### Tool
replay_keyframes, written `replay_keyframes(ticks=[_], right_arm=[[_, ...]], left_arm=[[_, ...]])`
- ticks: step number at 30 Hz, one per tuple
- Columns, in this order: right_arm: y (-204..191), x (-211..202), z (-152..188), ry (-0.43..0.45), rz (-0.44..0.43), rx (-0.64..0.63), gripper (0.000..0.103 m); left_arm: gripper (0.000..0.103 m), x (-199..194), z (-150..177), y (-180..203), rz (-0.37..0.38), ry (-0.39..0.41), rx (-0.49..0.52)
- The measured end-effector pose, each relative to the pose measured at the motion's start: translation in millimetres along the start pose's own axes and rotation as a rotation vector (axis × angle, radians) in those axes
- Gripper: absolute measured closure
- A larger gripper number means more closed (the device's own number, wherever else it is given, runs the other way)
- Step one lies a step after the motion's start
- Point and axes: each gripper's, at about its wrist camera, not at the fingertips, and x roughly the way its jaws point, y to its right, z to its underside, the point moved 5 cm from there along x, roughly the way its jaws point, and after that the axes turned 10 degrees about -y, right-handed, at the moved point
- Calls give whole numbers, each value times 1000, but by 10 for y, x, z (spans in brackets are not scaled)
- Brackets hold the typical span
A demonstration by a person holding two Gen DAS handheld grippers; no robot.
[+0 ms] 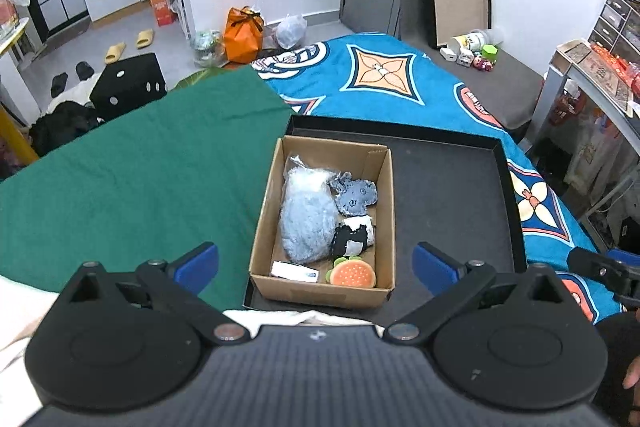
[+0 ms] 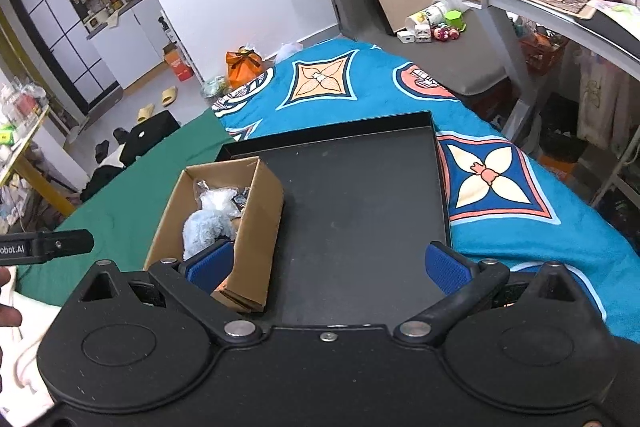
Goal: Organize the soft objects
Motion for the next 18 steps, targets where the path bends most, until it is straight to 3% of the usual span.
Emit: replay_keyframes(ticks=[18], right_arm=[[-77,-523,-7,50,4,-6,0]], left_arm=[[0,-481,89,-46,-4,87,28]])
